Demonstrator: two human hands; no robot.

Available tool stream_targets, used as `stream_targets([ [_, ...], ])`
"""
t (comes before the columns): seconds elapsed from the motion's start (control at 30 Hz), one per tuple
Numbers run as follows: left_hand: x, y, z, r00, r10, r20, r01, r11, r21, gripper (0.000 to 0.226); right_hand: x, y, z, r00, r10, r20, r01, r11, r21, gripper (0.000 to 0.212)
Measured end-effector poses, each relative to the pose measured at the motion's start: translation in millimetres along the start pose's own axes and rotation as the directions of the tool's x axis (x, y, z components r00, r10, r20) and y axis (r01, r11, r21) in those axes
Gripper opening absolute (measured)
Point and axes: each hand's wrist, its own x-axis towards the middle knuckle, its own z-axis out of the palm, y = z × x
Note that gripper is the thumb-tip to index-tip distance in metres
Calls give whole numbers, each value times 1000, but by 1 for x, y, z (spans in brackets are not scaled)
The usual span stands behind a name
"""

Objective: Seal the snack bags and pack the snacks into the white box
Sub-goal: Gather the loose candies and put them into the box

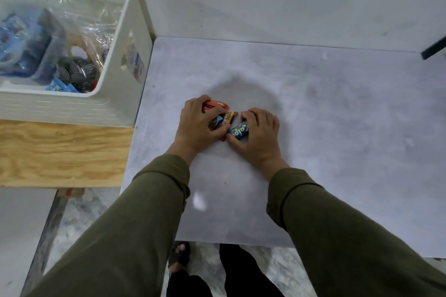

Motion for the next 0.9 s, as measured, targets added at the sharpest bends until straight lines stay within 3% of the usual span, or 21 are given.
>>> stream_targets([
  [0.17, -4, 12, 5, 998, -41, -37, 42, 999, 26, 42, 1, 2, -5, 995, -28, -94, 16, 992, -122, 46],
  [0.3, -5, 20, 3, 999, -47, -19, 49, 991, 124, 47, 3, 7, -9, 992, -47, -118, 34, 993, -113, 45],
  [0.53, -11, 29, -7, 1000, -8, 26, 6, 997, 78, 26, 3, 0, -27, 996, 88, 34, -88, 996, -3, 42],
  [0.67, -14, 30, -14, 997, -40, 69, 37, 998, 49, 32, 2, -2, -38, 978, 138, 158, -135, 990, -24, 37],
  [0.9, -11, 31, -15, 983, -125, 138, 127, 992, -7, 53, 8, -13, -50, 983, 129, 130, -127, 992, -28, 40],
])
